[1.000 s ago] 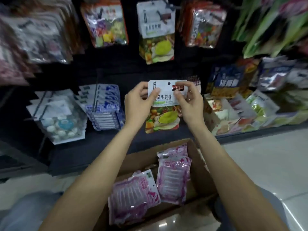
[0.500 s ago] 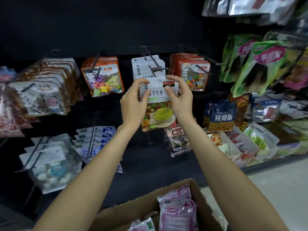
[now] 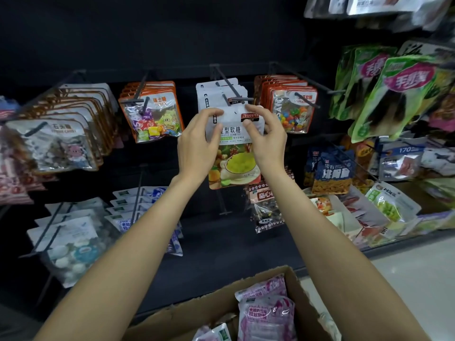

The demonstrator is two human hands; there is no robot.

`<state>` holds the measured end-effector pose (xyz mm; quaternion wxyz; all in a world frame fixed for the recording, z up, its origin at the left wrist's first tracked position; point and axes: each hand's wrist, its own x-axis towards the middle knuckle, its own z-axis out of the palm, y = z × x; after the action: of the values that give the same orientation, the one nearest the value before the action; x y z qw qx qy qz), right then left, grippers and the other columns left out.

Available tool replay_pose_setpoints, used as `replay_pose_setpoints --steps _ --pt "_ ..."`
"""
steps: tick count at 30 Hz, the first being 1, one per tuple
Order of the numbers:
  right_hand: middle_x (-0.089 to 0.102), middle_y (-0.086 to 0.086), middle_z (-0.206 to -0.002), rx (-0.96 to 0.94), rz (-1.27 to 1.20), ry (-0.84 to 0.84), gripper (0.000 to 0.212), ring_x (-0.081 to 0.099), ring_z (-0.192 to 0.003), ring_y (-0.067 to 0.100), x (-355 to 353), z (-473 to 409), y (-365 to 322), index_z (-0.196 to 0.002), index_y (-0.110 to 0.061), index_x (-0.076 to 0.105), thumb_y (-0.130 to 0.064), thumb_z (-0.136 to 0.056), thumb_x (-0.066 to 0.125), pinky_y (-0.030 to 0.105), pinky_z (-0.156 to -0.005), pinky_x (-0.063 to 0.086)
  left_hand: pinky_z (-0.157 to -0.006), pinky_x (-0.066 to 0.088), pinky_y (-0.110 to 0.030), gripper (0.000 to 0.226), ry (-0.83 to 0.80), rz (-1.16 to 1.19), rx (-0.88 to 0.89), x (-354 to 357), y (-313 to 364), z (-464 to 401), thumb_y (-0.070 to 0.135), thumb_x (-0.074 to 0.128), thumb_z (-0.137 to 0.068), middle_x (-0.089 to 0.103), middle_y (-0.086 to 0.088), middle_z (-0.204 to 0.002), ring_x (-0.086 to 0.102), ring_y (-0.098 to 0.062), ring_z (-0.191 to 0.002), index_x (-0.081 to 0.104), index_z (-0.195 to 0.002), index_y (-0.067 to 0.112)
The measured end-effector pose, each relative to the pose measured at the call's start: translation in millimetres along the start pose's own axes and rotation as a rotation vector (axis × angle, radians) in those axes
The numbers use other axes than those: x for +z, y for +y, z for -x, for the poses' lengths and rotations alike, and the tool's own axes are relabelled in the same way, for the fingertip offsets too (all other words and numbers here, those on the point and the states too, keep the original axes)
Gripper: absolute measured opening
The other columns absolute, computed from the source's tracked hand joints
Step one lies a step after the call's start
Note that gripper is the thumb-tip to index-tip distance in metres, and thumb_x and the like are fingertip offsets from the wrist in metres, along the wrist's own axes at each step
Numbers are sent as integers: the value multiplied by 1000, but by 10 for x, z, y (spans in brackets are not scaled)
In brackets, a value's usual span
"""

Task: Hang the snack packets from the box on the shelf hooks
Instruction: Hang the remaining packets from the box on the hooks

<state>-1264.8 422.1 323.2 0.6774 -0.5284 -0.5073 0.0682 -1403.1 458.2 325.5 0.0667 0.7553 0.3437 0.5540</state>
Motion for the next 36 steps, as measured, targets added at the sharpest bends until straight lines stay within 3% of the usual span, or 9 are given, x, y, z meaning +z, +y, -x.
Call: replay_pose_setpoints --steps 8,11,14,19,24,28,31,33,36 --pt "60 -2 -115 27 -6 -53 28 50 -104 -6 -31 6 43 -116 -25 67 -15 -89 63 8 -89 39 -77 43 -11 21 22 120 -82 11 -24 5 18 60 -89 60 18 -104 57 0 -96 61 -110 17" --pt "57 0 -112 -26 226 -41 33 51 -98 4 37 -100 108 -123 -28 63 -23 -90 63 14 -79 38 -77 46 -19 23 -6 114 -133 68 -108 -117 20 59 -90 62 16 -106 60 -6 -97 61 -113 20" --pt "41 7 -135 -81 533 -183 58 44 -119 17 170 -236 207 -140 -28 45 -37 -87 66 25 -84 43 -83 44 -19 34 -61 19 -143 161 -270 -292 18 60 -90 61 6 -117 54 -5 -104 57 -124 21" --pt "-7 18 -158 -89 941 -410 85 16 -140 35 427 -363 448 -152 -30 3 -51 -89 57 44 -105 36 -95 40 -28 74 -261 -343 -30 343 -509 -425 10 62 -87 31 -13 -144 33 -24 -129 23 -150 19" --pt "-19 16 -157 -56 1034 -395 80 -8 -146 33 530 -256 547 -152 -29 -3 -46 -94 49 53 -116 14 -109 34 -40 77 -339 -457 -44 390 -538 -304 12 59 -88 -10 -20 -156 1 -35 -144 15 -151 11" --pt "-9 17 -159 -102 942 -379 67 -5 -146 34 352 196 487 -151 -22 22 -35 -93 53 54 -115 12 -105 27 -26 62 -346 -286 -63 114 -425 199 16 58 -89 17 -10 -156 14 -26 -142 34 -146 14" --pt "26 15 -153 -119 830 -423 43 22 -141 33 86 773 474 -135 -17 48 -25 -94 53 46 -108 29 -97 36 -26 40 -327 -185 -79 -261 -397 885 19 55 -91 53 0 -130 44 -18 -122 53 -131 18" --pt "56 9 -129 -31 700 -500 29 52 -117 29 -123 1215 532 -122 -16 59 -21 -95 52 39 -90 45 -86 42 -26 30 -339 -153 -38 -537 -404 1421 18 53 -92 63 1 -111 55 -17 -104 61 -120 16" --pt "71 5 -99 163 637 -646 21 66 -88 25 -327 1973 669 -111 -18 67 -22 -95 53 37 -72 52 -76 47 -27 22 -444 -177 -34 -871 -480 2364 18 54 -92 67 0 -95 60 -16 -88 69 -107 14"
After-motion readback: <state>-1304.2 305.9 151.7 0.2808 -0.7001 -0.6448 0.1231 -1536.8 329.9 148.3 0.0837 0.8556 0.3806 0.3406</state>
